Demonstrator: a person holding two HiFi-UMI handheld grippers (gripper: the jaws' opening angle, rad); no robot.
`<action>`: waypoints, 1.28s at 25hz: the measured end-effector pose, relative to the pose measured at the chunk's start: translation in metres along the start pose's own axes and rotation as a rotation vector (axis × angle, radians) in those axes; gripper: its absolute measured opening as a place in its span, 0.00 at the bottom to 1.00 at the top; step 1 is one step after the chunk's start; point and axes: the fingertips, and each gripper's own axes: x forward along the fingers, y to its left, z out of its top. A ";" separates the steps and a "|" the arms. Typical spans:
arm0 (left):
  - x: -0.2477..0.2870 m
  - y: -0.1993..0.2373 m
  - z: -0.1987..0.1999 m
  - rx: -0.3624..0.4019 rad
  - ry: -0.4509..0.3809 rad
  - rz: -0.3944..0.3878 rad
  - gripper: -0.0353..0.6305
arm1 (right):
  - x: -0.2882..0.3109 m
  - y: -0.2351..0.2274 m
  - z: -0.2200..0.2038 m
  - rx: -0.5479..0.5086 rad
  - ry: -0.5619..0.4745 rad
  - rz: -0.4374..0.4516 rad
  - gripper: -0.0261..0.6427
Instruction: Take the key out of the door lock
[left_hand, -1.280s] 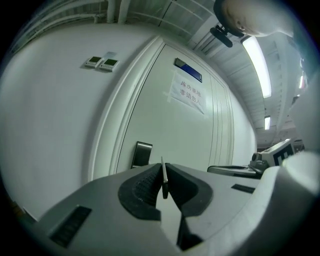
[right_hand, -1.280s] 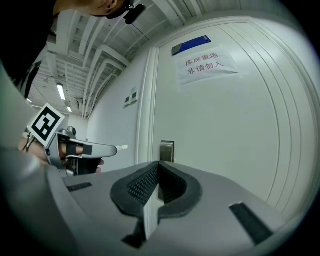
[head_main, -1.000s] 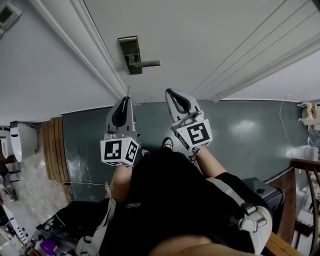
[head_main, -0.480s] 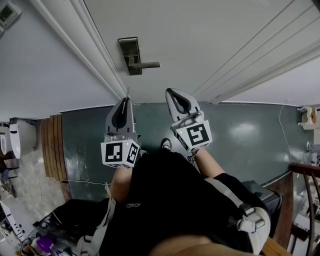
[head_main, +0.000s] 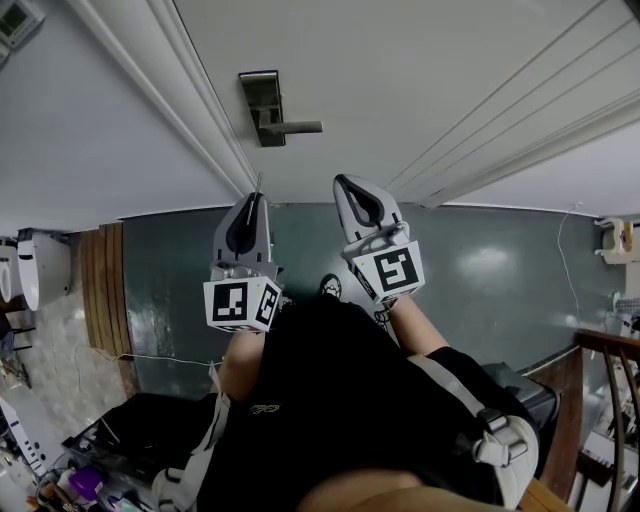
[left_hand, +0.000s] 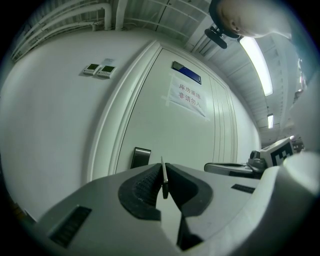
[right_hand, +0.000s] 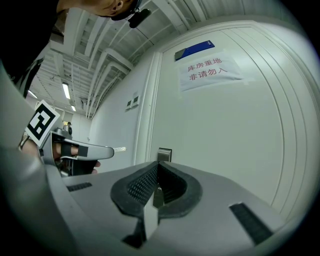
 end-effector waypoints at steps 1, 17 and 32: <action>0.000 -0.001 0.000 0.002 -0.002 -0.002 0.11 | 0.000 0.000 0.000 -0.002 0.001 0.000 0.05; -0.002 -0.003 -0.001 0.007 -0.003 -0.014 0.11 | 0.001 0.001 0.004 -0.012 -0.002 -0.010 0.05; -0.001 -0.008 -0.004 0.004 0.011 -0.026 0.11 | -0.005 0.002 0.002 -0.026 0.013 -0.005 0.05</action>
